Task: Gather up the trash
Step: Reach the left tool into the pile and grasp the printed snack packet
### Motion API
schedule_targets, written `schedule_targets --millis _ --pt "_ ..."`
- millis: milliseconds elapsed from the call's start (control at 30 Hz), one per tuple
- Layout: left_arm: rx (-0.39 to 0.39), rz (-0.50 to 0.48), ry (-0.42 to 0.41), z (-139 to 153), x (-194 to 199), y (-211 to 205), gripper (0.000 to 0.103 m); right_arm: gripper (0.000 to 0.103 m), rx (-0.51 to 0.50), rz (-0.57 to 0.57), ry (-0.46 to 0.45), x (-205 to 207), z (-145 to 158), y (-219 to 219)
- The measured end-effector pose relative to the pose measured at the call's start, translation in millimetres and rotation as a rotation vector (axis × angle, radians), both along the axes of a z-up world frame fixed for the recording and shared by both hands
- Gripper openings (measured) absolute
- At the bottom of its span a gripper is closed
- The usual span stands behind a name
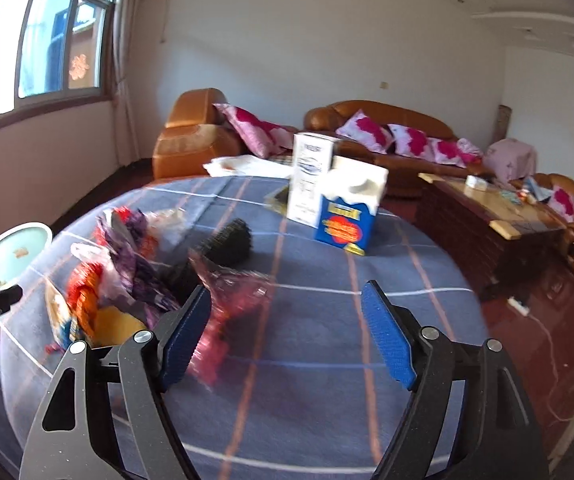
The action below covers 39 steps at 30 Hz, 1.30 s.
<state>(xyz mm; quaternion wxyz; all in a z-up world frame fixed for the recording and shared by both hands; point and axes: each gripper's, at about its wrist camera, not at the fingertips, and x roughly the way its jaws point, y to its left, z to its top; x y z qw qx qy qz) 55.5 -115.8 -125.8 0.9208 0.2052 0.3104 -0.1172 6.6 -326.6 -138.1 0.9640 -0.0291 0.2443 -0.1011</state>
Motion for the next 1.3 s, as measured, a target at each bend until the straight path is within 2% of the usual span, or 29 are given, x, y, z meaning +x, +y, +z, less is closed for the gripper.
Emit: schedule_targets --millis 300,400,700,800,967,1167,1233,1300 --pt "0.032 -0.06 0.054 -17.5 -5.6 -42.1 0.09 0.077 0.05 -0.057 0.01 -18.0 -11.2 -29.6" --pt "0.044 -0.031 0.067 -20.9 2.7 -35.4 0.09 0.077 0.059 -0.046 0.003 -18.8 -10.9 -27.3" --pt "0.061 0.117 0.065 -16.6 28.7 29.0 0.09 0.08 0.064 -0.003 0.007 -15.8 -15.8 -14.4" --pt "0.036 0.141 0.071 -12.8 29.9 42.1 0.09 0.08 0.056 0.012 0.015 -15.2 -18.2 -7.8" --pt "-0.013 0.117 0.05 -2.1 25.1 32.7 0.09 0.08 0.044 0.025 0.018 -14.2 -20.1 0.0" --pt "0.031 0.076 0.046 -14.2 30.2 6.3 0.09 0.08 0.034 0.01 0.024 -14.8 -22.0 -0.5" --pt "0.051 0.068 0.07 -22.3 36.0 3.4 0.082 0.08 0.04 0.004 0.025 -14.9 -22.1 -2.6" --pt "0.041 0.068 0.109 -26.8 42.1 6.1 0.057 0.08 0.042 0.002 0.028 -15.2 -22.2 -3.8"
